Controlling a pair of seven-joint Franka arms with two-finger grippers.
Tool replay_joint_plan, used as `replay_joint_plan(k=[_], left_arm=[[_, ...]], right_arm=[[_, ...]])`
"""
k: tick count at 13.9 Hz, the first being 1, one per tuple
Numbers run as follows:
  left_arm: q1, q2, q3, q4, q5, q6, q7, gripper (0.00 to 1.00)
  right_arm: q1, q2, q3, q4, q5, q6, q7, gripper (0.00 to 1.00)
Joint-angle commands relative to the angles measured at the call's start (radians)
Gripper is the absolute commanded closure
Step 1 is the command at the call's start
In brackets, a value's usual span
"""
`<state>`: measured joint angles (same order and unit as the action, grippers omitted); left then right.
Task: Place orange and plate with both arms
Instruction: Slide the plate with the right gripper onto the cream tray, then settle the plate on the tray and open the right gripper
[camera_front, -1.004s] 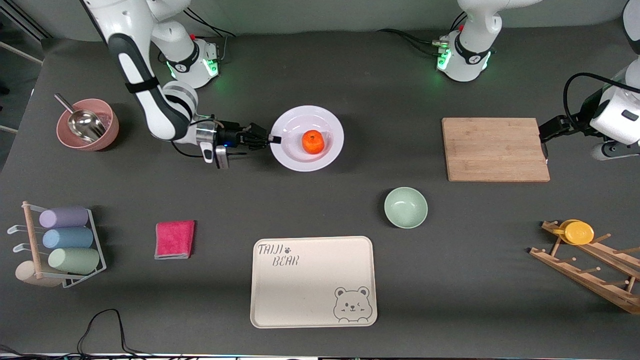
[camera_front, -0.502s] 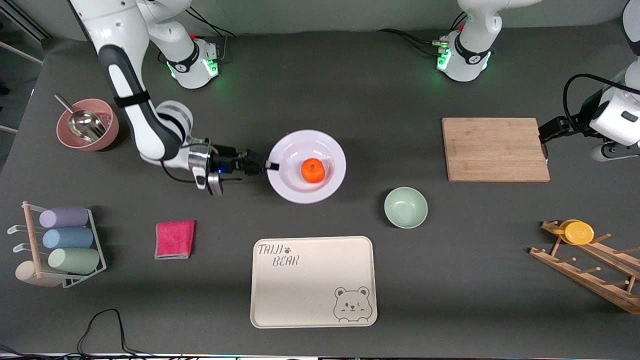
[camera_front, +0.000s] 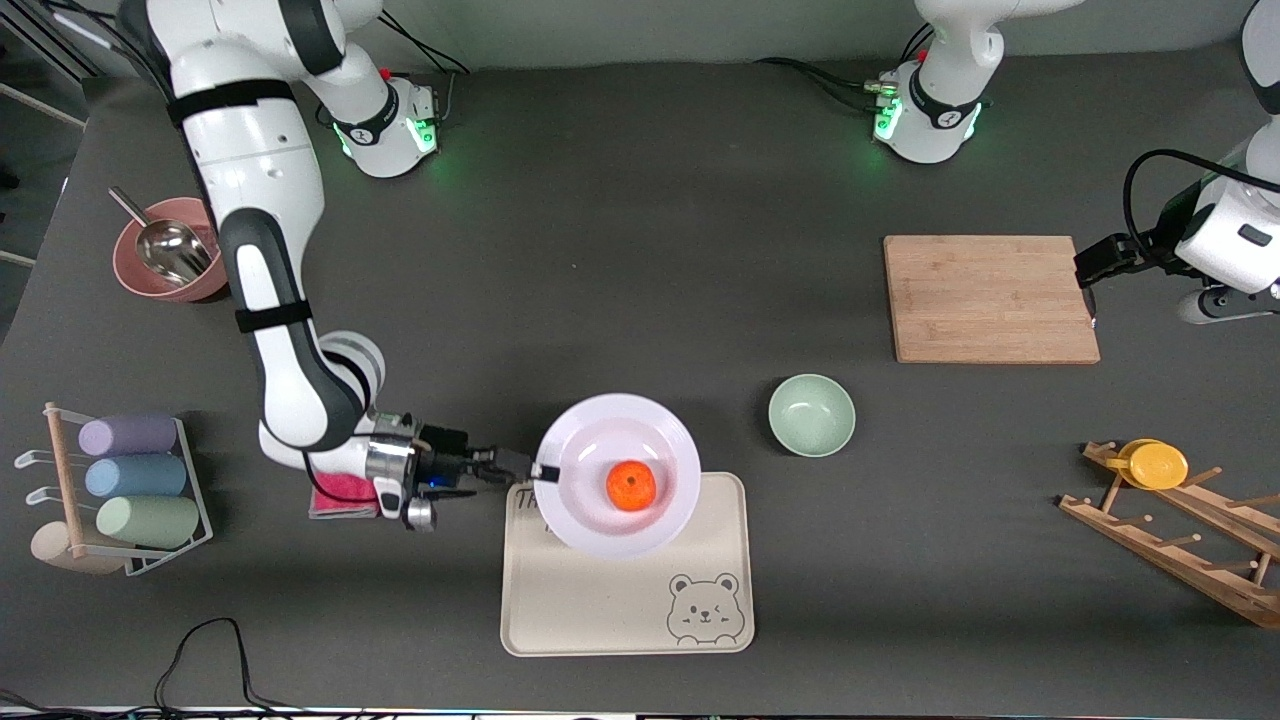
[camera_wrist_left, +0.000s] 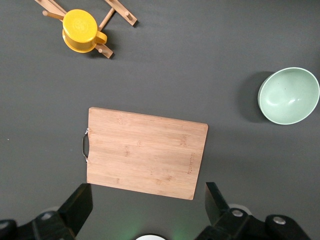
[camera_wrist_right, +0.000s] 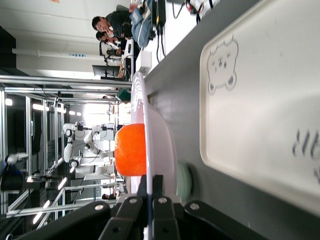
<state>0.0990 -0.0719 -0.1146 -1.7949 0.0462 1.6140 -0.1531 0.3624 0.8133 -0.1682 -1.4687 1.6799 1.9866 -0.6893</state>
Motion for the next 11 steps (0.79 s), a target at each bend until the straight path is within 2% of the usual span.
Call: replay_joint_plan(k=[1, 3, 11], left_arm=[[-0.015, 0.009, 0.012, 0.017, 0.004, -0.019, -0.013, 0.0], [-0.015, 0.011, 0.012, 0.015, 0.004, -0.025, -0.013, 0.0], [-0.016, 0.029, 0.012, 0.015, 0.004, -0.026, -0.019, 0.0]], right_arm=[[0.0, 0.2, -0.063, 0.336, -0.026, -0.018, 0.149, 1.0], [-0.005, 0.279, -0.073, 0.459, -0.026, -0.017, 0.2, 1.0], [-0.006, 0.354, -0.07, 0.441, -0.014, 0.003, 0.125, 1.0]])
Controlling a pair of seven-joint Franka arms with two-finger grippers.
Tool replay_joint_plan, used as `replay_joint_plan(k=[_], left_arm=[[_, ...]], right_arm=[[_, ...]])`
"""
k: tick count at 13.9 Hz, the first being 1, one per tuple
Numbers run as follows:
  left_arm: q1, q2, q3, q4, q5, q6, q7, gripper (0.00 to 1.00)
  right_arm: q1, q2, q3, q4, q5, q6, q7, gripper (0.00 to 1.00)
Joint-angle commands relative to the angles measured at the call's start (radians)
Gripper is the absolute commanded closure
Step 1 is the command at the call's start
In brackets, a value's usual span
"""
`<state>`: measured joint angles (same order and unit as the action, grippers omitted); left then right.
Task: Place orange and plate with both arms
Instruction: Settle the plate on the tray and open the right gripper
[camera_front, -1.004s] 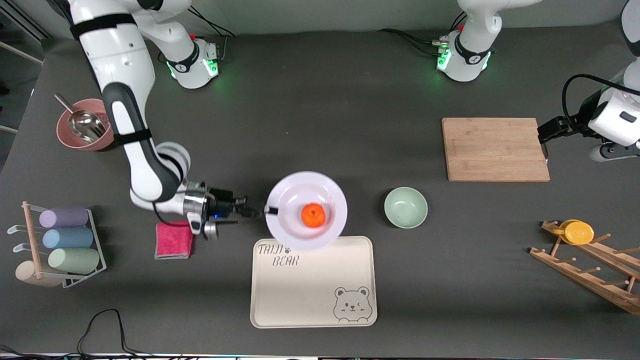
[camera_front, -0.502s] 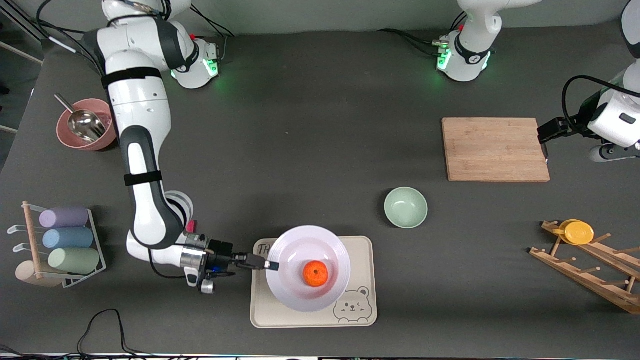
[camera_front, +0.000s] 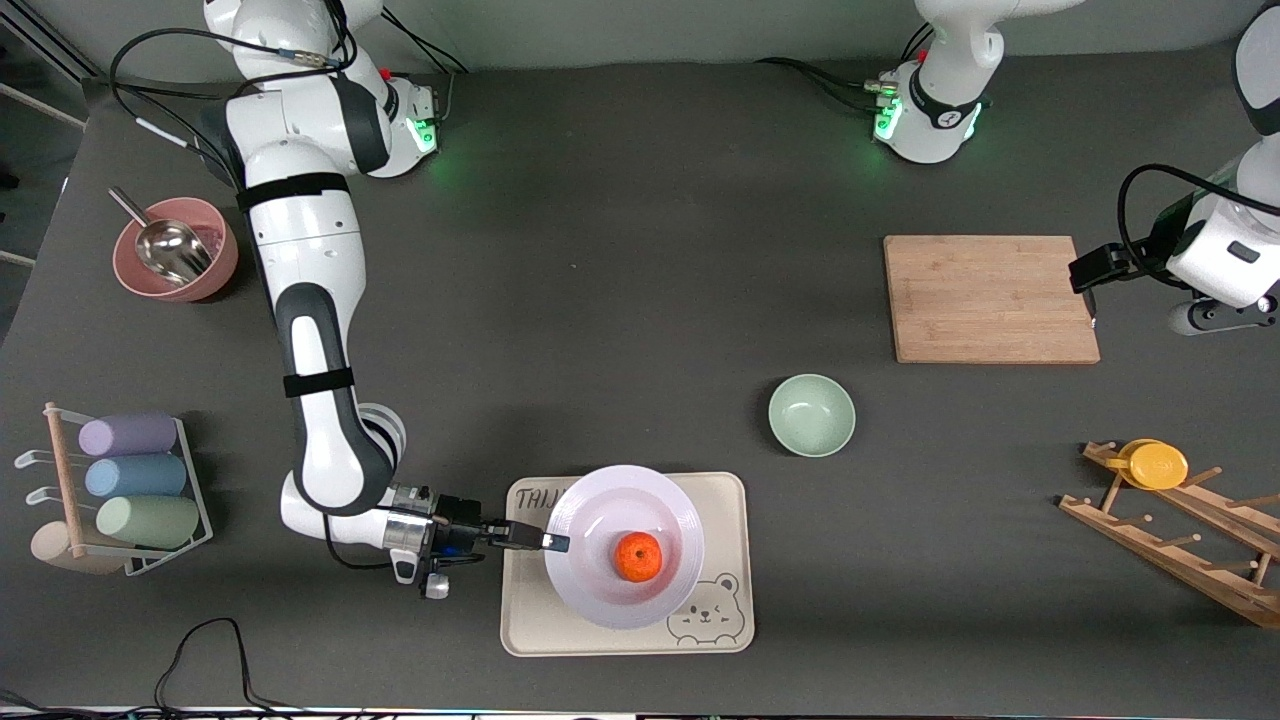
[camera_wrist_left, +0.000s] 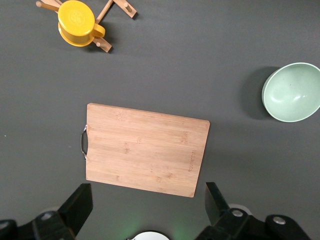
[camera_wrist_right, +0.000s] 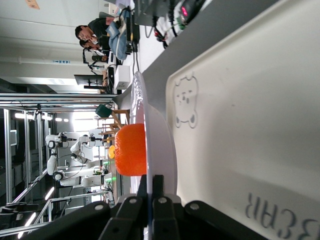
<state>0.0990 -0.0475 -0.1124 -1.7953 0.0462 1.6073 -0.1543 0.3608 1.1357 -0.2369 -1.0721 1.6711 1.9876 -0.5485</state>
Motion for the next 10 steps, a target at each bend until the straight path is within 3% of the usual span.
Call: replay_joint_plan(k=[1, 9, 10], left_arm=[[-0.015, 0.003, 0.01, 0.016, 0.004, -0.021, -0.018, 0.0], [-0.012, -0.002, 0.027, 0.017, 0.004, -0.044, -0.016, 0.0], [-0.012, -0.002, 0.033, 0.017, 0.004, -0.044, -0.014, 0.0]], right_arm=[[-0.005, 0.045, -0.001, 0.044, -0.001, 0.002, -0.042, 1.0], [-0.005, 0.079, 0.001, 0.009, 0.033, 0.004, -0.137, 1.0], [-0.005, 0.079, 0.001, 0.009, 0.032, 0.004, -0.136, 0.89]])
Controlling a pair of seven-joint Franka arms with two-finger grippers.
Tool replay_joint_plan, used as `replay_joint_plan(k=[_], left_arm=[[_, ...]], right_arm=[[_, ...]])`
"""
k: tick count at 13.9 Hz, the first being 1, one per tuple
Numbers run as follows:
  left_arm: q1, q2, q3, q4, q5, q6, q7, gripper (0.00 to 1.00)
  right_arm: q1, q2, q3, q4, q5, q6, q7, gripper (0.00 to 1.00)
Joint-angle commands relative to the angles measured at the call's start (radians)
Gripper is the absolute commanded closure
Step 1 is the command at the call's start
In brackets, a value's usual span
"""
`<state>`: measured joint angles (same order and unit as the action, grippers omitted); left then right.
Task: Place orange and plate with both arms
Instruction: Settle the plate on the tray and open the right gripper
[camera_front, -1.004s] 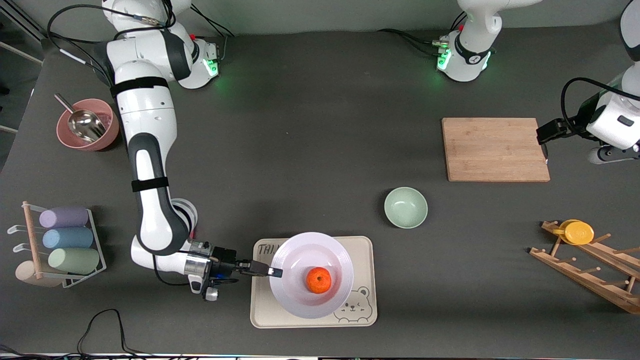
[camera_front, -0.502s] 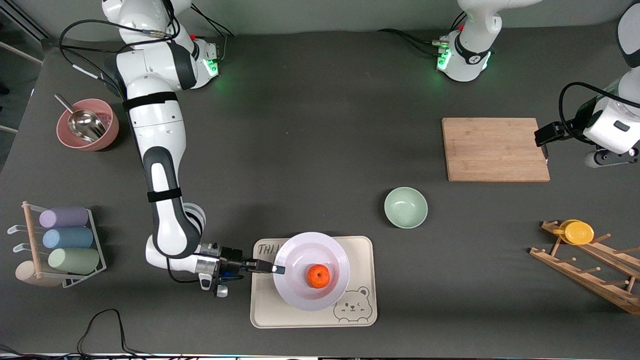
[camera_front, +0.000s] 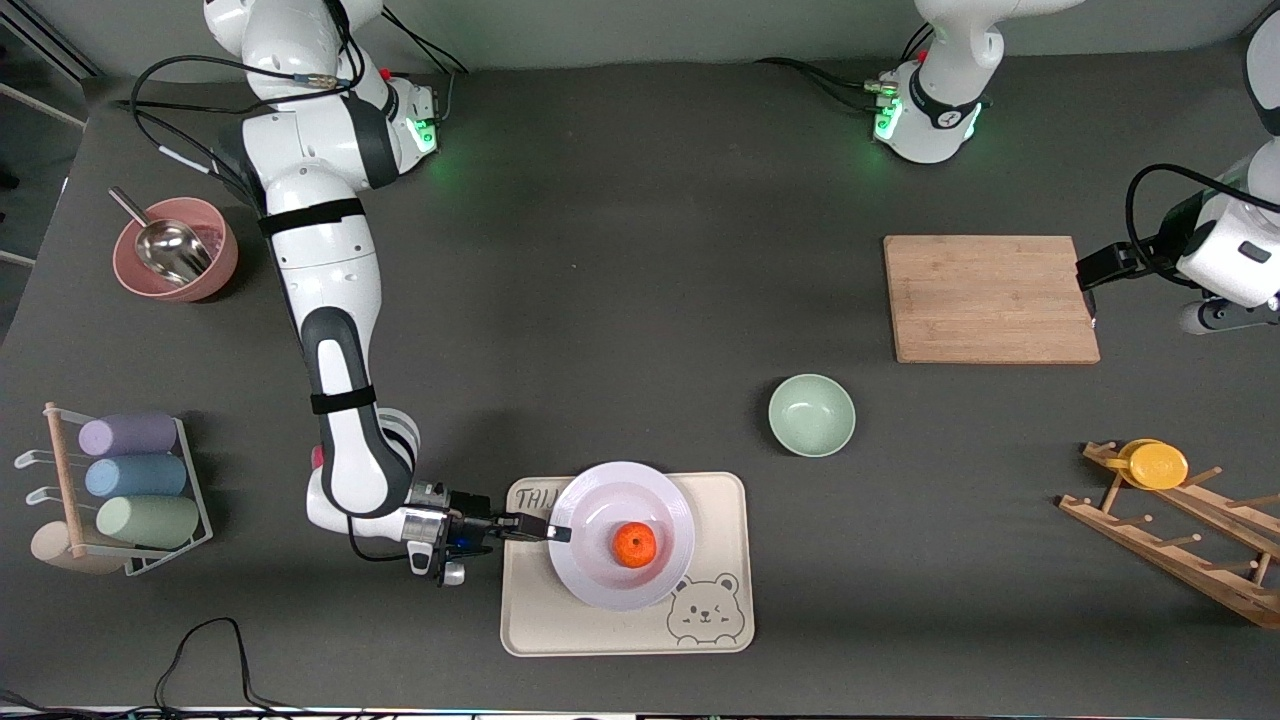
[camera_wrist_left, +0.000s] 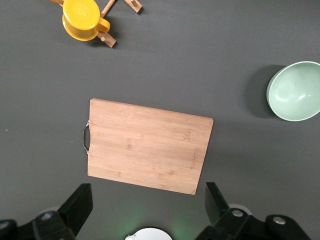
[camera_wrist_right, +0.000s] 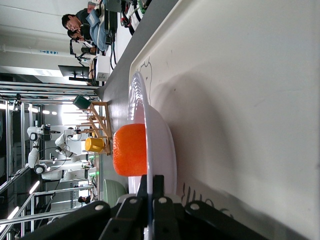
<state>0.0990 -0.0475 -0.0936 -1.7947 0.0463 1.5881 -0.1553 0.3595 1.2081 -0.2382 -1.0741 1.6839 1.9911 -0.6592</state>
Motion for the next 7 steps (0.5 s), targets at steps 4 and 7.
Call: replay_joint_plan(k=[4, 7], left_arm=[[-0.013, -0.003, 0.037, 0.017, 0.003, -0.042, -0.004, 0.0], [-0.013, -0.003, 0.038, 0.017, 0.003, -0.043, -0.009, 0.0]], right_arm=[[-0.002, 0.005, 0.002, 0.011, 0.019, 0.002, -0.019, 0.19], [-0.004, -0.002, 0.002, 0.011, 0.011, 0.002, -0.007, 0.18]])
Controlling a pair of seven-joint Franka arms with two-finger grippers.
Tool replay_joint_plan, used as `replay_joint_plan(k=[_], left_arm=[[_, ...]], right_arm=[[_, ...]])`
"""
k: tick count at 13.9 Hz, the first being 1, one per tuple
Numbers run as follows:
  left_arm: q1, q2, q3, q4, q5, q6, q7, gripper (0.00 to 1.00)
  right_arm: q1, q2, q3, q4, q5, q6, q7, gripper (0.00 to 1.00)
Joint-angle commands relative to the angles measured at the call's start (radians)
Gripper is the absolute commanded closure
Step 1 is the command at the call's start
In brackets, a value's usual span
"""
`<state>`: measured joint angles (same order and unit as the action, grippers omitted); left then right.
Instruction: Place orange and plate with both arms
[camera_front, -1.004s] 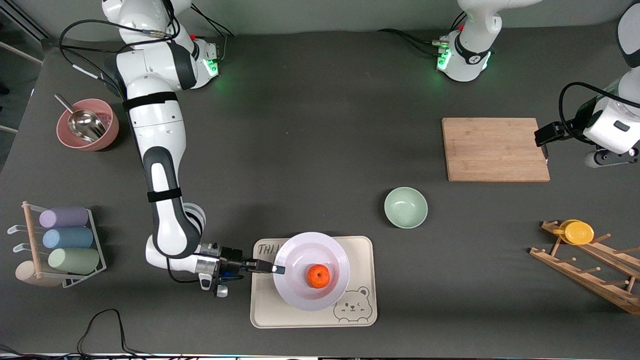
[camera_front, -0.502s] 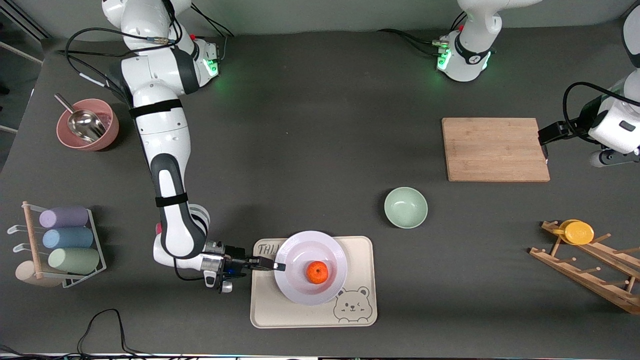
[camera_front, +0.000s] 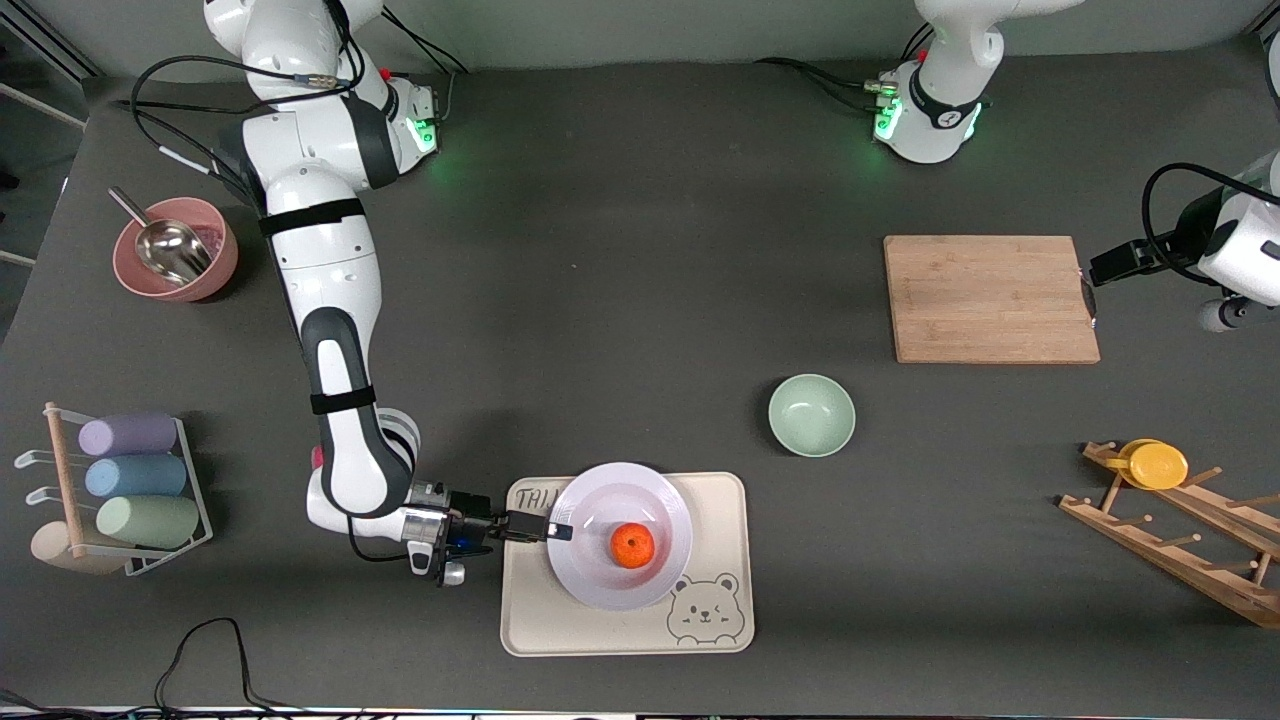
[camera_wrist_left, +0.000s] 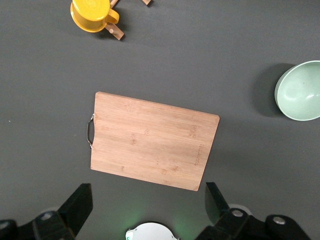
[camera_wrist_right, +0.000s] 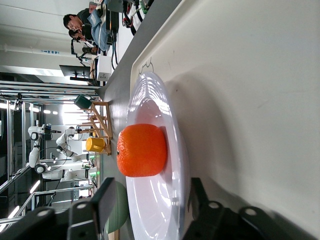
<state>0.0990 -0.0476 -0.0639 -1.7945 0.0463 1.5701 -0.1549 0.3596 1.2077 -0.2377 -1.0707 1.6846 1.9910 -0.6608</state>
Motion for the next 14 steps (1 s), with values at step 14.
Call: replay_joint_plan(k=[14], left_arm=[[-0.013, -0.003, 0.009, 0.026, 0.003, -0.045, -0.012, 0.0]], right_arm=[[-0.09, -0.575, 0.0, -0.342, -1.022, -0.081, 0.165, 0.0]])
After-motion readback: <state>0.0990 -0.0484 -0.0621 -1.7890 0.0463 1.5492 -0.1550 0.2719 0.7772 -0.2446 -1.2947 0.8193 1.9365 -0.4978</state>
